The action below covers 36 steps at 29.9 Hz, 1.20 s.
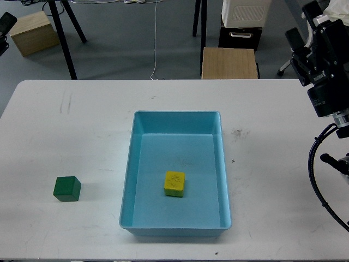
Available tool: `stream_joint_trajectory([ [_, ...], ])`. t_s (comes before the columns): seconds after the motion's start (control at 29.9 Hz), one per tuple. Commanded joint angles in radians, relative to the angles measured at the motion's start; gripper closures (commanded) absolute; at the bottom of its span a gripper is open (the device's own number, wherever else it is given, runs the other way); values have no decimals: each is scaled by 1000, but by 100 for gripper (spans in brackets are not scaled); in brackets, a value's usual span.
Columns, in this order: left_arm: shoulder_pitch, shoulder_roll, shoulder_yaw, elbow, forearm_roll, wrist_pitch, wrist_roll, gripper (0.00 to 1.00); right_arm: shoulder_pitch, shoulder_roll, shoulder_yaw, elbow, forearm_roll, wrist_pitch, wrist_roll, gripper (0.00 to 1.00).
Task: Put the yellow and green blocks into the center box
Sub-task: 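Move the left gripper down toward the dark green cube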
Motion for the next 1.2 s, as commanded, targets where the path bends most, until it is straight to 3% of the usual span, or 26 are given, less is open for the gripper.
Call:
stream_joint_trajectory([
  [0.0,-23,17,-3,-8,284,1,0,0,-121,-22,22,0,80,-28,-8,4],
  [0.23,-62,39,23,-47,426,-24,0,0,-286,-68,42,2,266,-88,-7,4],
  [0.37,-63,86,89,-117,473,-117,0,0,-355,-100,53,0,393,-126,-5,3],
  [0.7,-201,93,449,-156,1027,-122,0,0,-416,-120,88,-6,507,-131,0,3],
  [1.17,-453,163,963,-228,1027,-122,0,0,-424,-120,80,-34,528,-146,0,3],
])
